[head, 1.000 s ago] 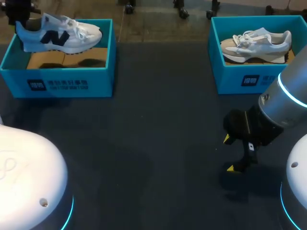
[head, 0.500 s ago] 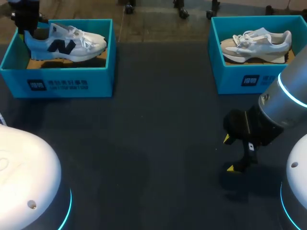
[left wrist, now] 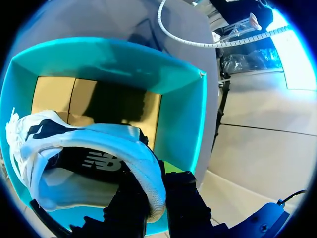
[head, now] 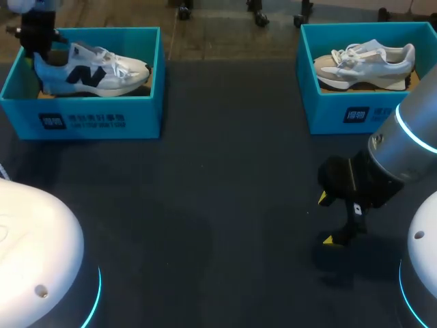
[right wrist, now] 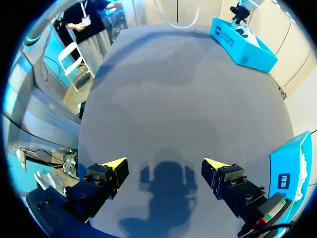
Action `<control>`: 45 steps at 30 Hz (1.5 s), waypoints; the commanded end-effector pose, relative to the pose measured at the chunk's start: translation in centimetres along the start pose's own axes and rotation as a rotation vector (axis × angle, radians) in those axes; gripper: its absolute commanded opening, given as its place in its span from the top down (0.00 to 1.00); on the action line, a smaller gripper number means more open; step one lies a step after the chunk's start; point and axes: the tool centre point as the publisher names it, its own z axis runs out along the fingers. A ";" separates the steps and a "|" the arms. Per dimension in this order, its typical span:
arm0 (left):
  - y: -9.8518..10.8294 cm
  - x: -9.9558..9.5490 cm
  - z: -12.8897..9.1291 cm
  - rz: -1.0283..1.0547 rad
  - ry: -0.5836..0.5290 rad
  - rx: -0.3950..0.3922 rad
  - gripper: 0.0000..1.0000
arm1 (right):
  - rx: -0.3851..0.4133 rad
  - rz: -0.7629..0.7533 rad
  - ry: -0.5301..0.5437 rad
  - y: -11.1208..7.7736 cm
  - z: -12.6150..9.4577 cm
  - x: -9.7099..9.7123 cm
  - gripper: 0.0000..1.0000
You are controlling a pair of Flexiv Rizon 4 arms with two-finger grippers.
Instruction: Take the shoe out of the shoebox, open the shoe tongue, remove and reinsert the insole, then place the shoe into the shoebox
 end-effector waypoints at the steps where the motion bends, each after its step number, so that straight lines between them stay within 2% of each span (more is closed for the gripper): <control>1: -2.4 1.1 -0.6 0.010 -0.024 -0.038 1.00 | 0.002 0.000 -0.003 0.0 0.2 0.1 0.00; 12: -4.8 0.7 0.5 0.043 -0.015 -0.017 1.00 | 0.002 0.000 -0.003 0.0 0.2 0.1 0.00; 34: -5.5 0.1 3.3 0.070 -0.026 0.047 1.00 | 0.002 0.000 -0.003 0.0 0.2 0.1 0.00; 45: -5.7 -1.2 4.6 0.100 -0.051 0.056 1.00 | 0.002 0.000 -0.003 0.0 0.2 0.1 0.00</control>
